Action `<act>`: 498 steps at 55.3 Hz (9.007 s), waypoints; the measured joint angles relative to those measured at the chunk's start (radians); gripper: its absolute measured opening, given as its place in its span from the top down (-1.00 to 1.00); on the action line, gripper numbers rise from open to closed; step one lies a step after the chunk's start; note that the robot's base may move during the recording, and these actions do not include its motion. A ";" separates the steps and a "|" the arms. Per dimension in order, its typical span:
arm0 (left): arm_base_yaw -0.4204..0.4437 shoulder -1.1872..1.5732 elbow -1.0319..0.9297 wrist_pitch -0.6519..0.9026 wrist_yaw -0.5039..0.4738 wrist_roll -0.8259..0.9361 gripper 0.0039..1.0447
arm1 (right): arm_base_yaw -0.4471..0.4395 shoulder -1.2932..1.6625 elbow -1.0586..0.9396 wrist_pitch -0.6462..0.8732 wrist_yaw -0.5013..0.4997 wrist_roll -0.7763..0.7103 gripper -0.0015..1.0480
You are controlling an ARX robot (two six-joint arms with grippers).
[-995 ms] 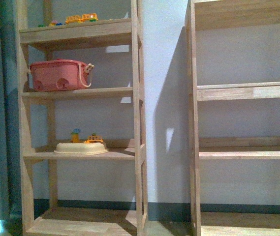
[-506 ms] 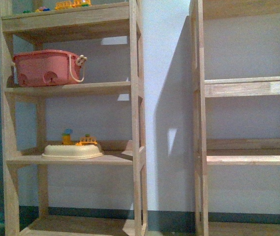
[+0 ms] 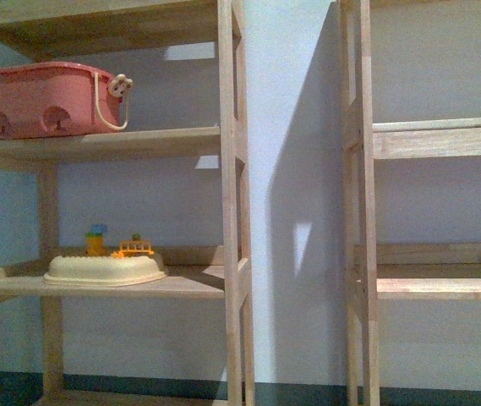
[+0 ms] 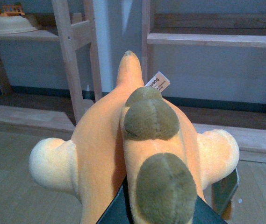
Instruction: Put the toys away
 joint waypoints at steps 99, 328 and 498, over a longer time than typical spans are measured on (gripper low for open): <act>-0.001 0.000 0.000 0.000 0.000 0.001 -0.88 | 0.117 0.105 0.047 0.138 0.285 -0.005 0.88; -0.001 0.000 0.000 0.000 0.000 0.001 -0.88 | -0.121 1.682 1.825 0.304 -0.020 0.464 -0.87; -0.001 0.000 0.000 0.000 0.000 0.001 -0.88 | -0.004 0.002 0.000 0.007 -0.003 0.003 0.93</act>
